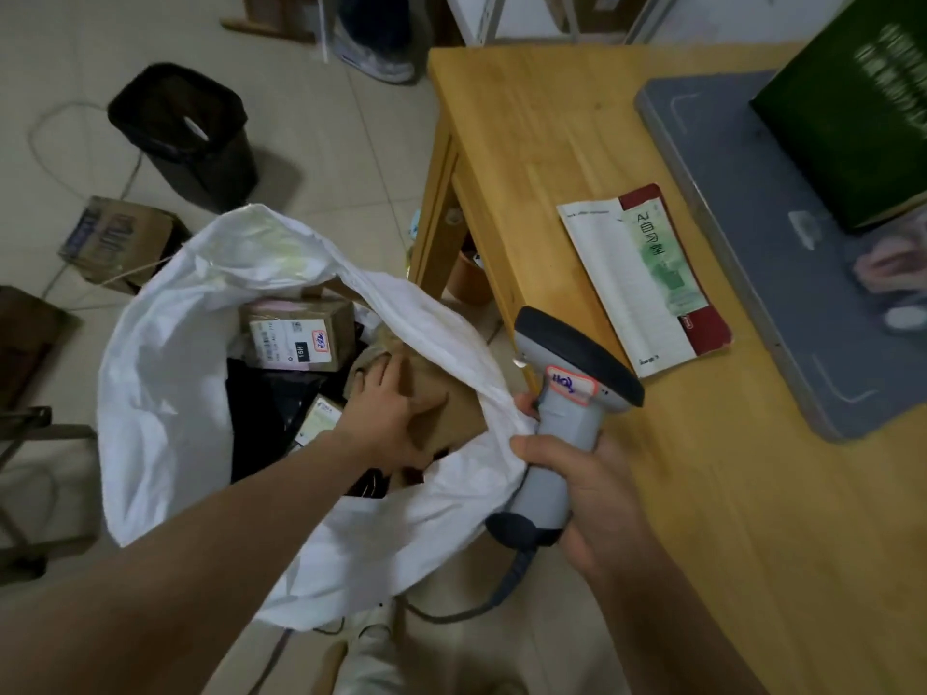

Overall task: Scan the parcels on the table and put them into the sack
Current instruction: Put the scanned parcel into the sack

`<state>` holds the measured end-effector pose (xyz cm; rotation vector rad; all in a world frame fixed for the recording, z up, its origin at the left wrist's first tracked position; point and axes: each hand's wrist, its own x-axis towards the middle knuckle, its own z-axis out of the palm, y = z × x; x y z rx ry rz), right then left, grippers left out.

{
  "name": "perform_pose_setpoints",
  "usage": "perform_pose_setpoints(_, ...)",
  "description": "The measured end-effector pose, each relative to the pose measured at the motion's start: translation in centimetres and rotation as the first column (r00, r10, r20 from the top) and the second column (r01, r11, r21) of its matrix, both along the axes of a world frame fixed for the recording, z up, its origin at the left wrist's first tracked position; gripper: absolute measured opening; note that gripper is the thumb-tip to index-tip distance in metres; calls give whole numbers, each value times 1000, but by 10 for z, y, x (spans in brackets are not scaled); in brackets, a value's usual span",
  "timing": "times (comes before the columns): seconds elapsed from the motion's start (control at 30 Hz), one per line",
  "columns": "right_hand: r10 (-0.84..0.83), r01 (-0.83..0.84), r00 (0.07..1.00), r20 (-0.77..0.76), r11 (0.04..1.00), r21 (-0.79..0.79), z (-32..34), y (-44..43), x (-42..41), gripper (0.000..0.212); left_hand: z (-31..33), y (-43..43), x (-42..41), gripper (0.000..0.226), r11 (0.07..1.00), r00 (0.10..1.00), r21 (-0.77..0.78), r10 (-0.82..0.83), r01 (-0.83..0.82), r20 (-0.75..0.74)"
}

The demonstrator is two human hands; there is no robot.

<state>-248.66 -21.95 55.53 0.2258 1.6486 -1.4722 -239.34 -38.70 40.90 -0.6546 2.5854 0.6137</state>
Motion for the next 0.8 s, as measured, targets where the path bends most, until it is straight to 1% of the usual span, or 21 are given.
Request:
perform_pose_setpoints(0.07, 10, -10, 1000, 9, 1000, 26, -2, 0, 5, 75, -5, 2, 23, 72, 998, 999, 61, -29, 27, 39)
perform_pose_setpoints(0.13, 19, -18, 1000, -11, 998, 52, -5, 0, 10, 62, -10, 2, 33, 56, 988, 994, 154, -21, 3, 110)
perform_pose_setpoints(0.2, 50, -42, 996, -73, 993, 107, -6, 0, 12, 50, -9, 4, 33, 45, 962, 997, 268, 42, -58, 67)
perform_pose_setpoints(0.27, 73, -41, 984, -161, 980, 192, -5, 1, 14, 37, 0, 8, 35, 40, 943, 987, 297, 160, -148, -16)
perform_pose_setpoints(0.33, 103, -28, 956, -275, 964, 265, -2, 4, 15, 27, 10, 9, 41, 33, 932, 953, 270, 280, -241, -113)
perform_pose_setpoints(0.43, 138, -17, 917, -374, 951, 310, 6, 16, 23, 25, 30, 18, 51, 39, 945, 938, 180, 303, -273, -169)
perform_pose_setpoints(0.53, 151, -31, 919, -365, 949, 313, 20, 31, 31, 28, 56, 30, 49, 46, 925, 921, 164, 365, -342, -137)
perform_pose_setpoints(0.6, 148, -40, 923, -355, 954, 296, 28, 41, 35, 32, 71, 38, 47, 49, 929, 927, 158, 354, -334, -121)
perform_pose_setpoints(0.63, 135, -33, 928, -346, 957, 287, 31, 46, 37, 29, 77, 42, 45, 51, 933, 928, 144, 348, -330, -131)
perform_pose_setpoints(0.7, 89, 3, 943, -320, 961, 277, 38, 55, 38, 18, 89, 48, 41, 52, 933, 906, 84, 361, -351, -223)
perform_pose_setpoints(0.73, 41, 40, 954, -296, 964, 263, 42, 59, 38, 20, 96, 51, 37, 52, 928, 882, 47, 366, -369, -297)
perform_pose_setpoints(0.8, -103, 140, 972, -213, 976, 166, 48, 70, 37, 23, 114, 60, 26, 52, 930, 841, -28, 319, -367, -437)
